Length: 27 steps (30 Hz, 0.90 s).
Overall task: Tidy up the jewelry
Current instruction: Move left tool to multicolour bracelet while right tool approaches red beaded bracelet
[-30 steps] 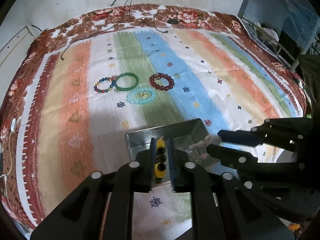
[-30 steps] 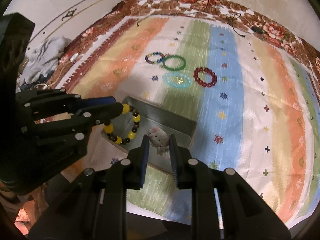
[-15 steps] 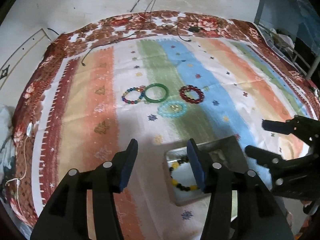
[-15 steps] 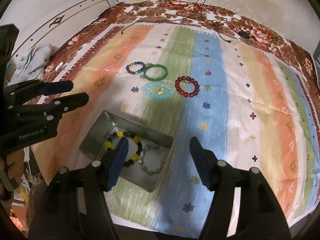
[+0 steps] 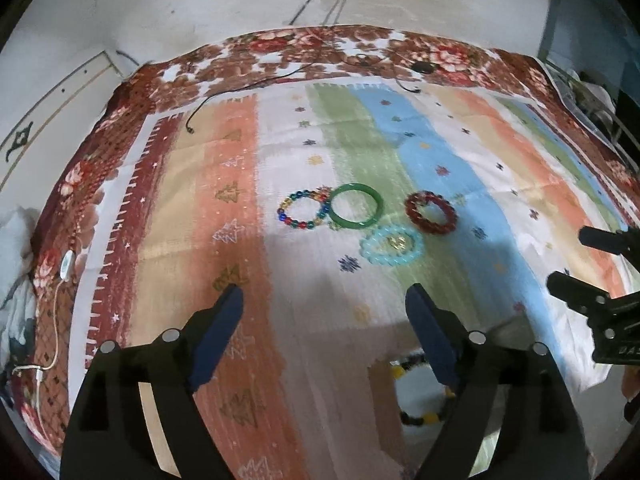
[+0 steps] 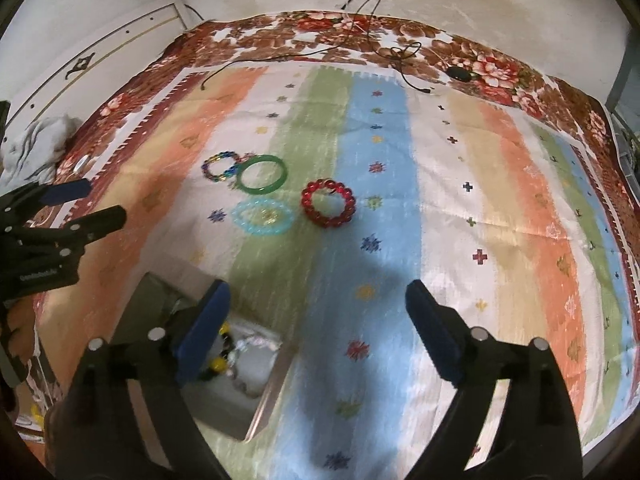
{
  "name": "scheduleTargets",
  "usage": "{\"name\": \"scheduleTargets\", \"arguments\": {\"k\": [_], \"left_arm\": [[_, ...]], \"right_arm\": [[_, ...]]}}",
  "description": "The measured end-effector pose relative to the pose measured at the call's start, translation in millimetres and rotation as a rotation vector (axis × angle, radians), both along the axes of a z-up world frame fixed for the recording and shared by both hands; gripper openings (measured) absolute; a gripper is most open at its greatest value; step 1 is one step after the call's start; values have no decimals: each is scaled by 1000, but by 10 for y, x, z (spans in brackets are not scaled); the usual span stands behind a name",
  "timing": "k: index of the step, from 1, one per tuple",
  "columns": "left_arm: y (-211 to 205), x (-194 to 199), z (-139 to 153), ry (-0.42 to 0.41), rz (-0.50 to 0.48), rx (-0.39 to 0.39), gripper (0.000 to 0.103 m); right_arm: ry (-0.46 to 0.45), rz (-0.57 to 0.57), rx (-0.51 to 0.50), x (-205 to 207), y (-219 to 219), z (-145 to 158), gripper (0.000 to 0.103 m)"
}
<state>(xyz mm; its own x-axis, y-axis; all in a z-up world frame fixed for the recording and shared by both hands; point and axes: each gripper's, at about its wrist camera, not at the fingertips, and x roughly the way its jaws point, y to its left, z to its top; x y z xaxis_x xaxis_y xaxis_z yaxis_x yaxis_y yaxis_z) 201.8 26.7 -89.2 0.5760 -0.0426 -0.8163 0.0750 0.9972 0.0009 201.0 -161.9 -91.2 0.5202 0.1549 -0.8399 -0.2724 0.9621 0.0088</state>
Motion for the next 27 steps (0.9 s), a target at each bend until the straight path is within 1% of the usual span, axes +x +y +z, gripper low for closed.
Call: {"name": "scheduleTargets", "arguments": {"k": [3, 9, 13, 17, 27], "left_arm": [[92, 131, -88, 1, 31, -7, 88], [252, 408, -255, 4, 89, -17, 93], [339, 589, -361, 3, 119, -16, 94], [395, 732, -494, 17, 126, -3, 94], [491, 1044, -773, 43, 144, -9, 94]], "right_arm": [[0, -15, 7, 121, -55, -56, 92], [7, -57, 3, 441, -158, -224, 92], [15, -70, -6, 629, -183, -347, 92], [28, -79, -17, 823, -183, -493, 92], [55, -84, -23, 1182, -171, -779, 92]]}}
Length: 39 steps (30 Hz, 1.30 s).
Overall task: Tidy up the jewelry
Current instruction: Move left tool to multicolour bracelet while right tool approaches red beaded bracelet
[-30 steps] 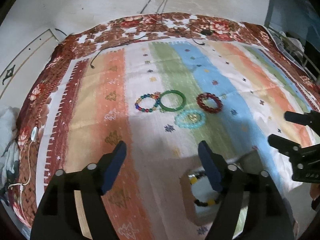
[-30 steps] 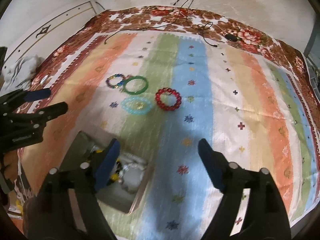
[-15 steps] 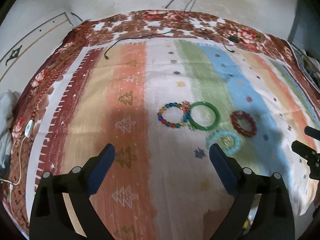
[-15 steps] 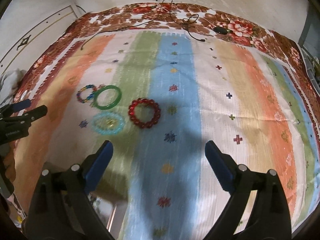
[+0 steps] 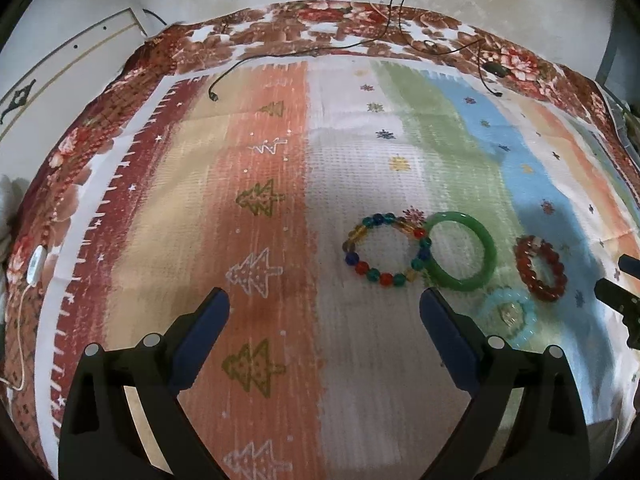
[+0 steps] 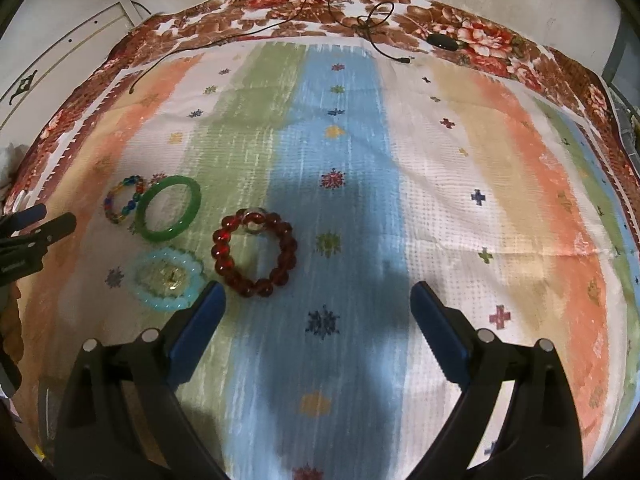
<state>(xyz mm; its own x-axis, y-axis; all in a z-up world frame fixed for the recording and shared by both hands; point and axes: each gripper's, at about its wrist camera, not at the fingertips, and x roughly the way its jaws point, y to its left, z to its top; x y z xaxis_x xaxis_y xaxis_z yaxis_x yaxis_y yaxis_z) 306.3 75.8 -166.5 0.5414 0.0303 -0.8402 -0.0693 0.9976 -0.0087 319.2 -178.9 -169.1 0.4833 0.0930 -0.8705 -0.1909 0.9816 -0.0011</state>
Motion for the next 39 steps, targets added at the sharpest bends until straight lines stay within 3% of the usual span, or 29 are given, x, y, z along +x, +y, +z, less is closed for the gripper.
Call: {"name": "scheduleTargets", "arguments": {"k": [12, 16, 24, 35, 39], "left_arm": [[52, 265, -166, 12, 8, 1, 94], [9, 352, -247, 38, -31, -5, 94], [1, 435, -395, 59, -33, -2, 94], [-4, 480, -466, 63, -45, 18, 88], [-53, 481, -452, 60, -70, 29, 75]], "right_arm": [[24, 6, -30, 278, 60, -241, 92], [50, 8, -5, 371, 52, -339, 92], [37, 10, -64, 427, 83, -439, 91], [24, 24, -106, 425, 134, -518, 77], [19, 48, -97, 411, 156, -503, 59]]}}
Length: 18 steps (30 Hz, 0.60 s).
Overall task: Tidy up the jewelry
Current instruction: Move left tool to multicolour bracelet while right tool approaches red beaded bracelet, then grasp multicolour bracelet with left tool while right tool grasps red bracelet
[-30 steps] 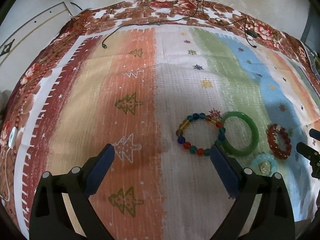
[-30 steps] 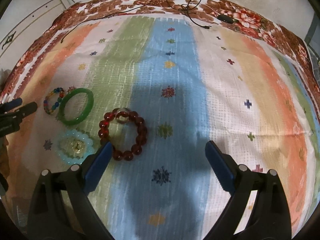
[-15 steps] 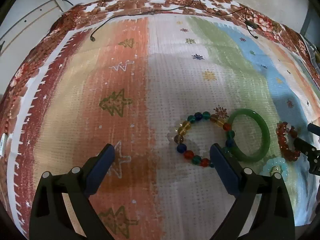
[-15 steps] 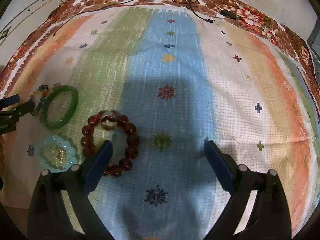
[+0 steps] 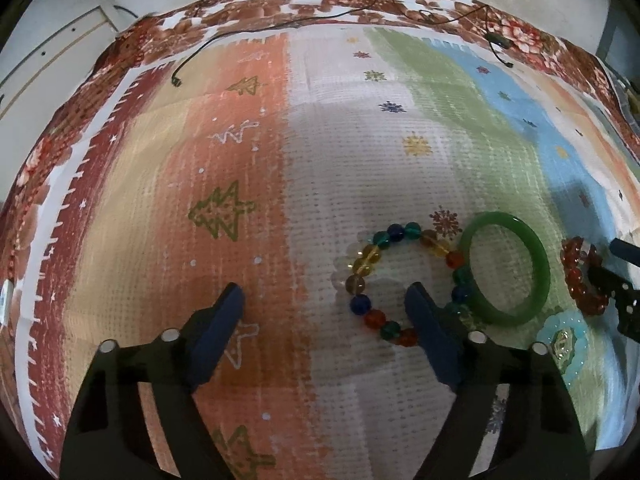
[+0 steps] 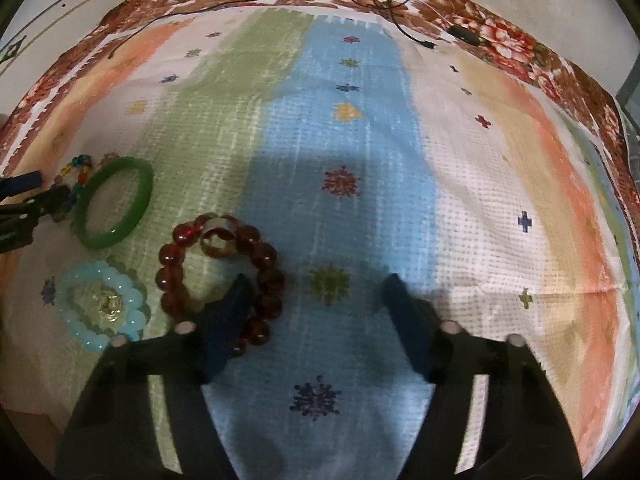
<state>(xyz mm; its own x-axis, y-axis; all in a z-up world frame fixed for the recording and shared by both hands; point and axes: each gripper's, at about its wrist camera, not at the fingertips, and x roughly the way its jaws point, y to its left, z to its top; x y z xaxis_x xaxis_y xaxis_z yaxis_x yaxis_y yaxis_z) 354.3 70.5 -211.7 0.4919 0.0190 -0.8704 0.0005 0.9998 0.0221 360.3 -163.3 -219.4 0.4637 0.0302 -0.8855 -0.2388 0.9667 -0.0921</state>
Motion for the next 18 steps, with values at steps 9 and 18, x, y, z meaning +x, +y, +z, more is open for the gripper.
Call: {"name": "scheduleTargets", "arguments": {"k": [9, 18], "left_arm": [[-109, -14, 15, 6, -50, 11, 9], [-53, -110, 106, 4, -31, -36, 9]], "right_arm": [[-8, 10, -22, -17, -50, 14, 15], [7, 18, 30, -135, -95, 82, 15]]}}
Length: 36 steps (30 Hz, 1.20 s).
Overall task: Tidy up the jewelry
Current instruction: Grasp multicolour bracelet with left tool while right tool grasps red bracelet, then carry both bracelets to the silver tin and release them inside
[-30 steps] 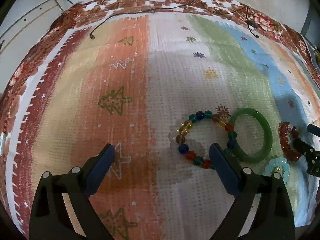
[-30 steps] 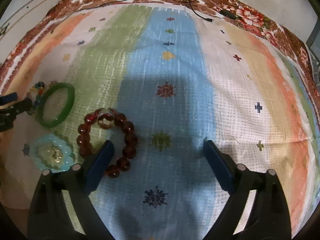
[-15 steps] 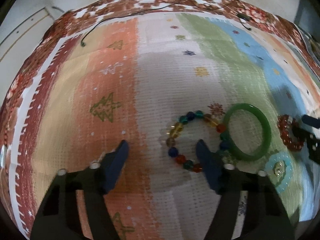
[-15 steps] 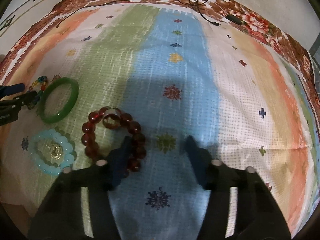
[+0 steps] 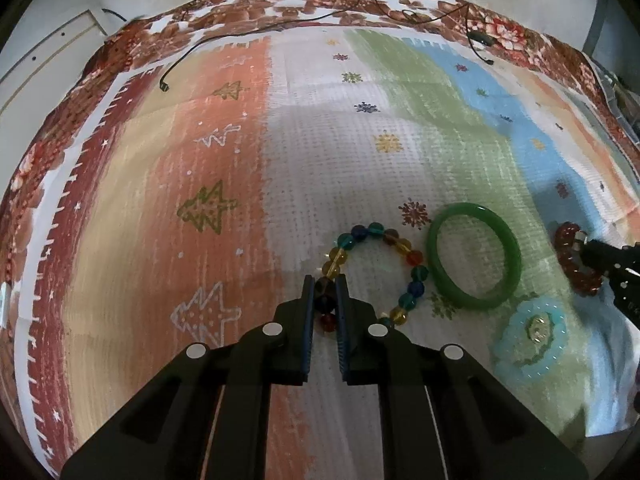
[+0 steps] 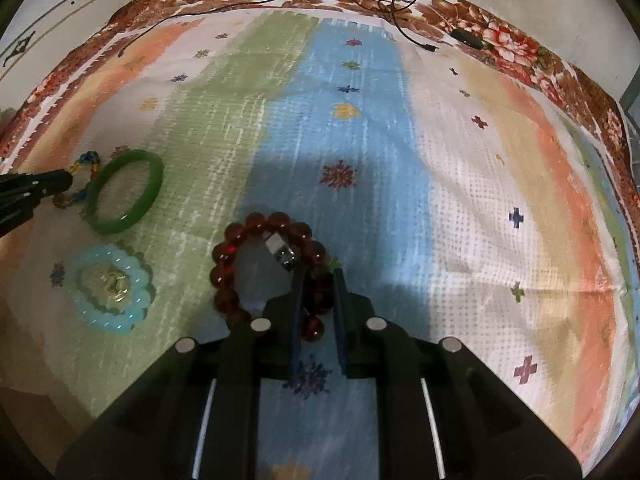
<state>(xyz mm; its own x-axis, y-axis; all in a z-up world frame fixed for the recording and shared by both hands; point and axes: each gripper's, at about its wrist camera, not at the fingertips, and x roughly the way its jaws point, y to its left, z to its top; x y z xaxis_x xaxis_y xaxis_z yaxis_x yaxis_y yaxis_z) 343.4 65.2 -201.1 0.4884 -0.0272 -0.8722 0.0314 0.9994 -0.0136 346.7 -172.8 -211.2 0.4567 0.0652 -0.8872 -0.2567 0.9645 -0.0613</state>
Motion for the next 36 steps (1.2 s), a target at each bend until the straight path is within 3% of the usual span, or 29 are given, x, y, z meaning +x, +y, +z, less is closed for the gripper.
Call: {"name": "scheduleTargets", "arguments": {"k": [21, 36], "left_arm": [[-90, -591, 765, -79, -32, -54, 9], [-306, -1104, 1144, -140, -89, -57, 9]], "right_arm": [[-62, 61, 24, -604, 208, 704, 15], [-106, 84, 54, -1073, 302, 1149, 15]]}}
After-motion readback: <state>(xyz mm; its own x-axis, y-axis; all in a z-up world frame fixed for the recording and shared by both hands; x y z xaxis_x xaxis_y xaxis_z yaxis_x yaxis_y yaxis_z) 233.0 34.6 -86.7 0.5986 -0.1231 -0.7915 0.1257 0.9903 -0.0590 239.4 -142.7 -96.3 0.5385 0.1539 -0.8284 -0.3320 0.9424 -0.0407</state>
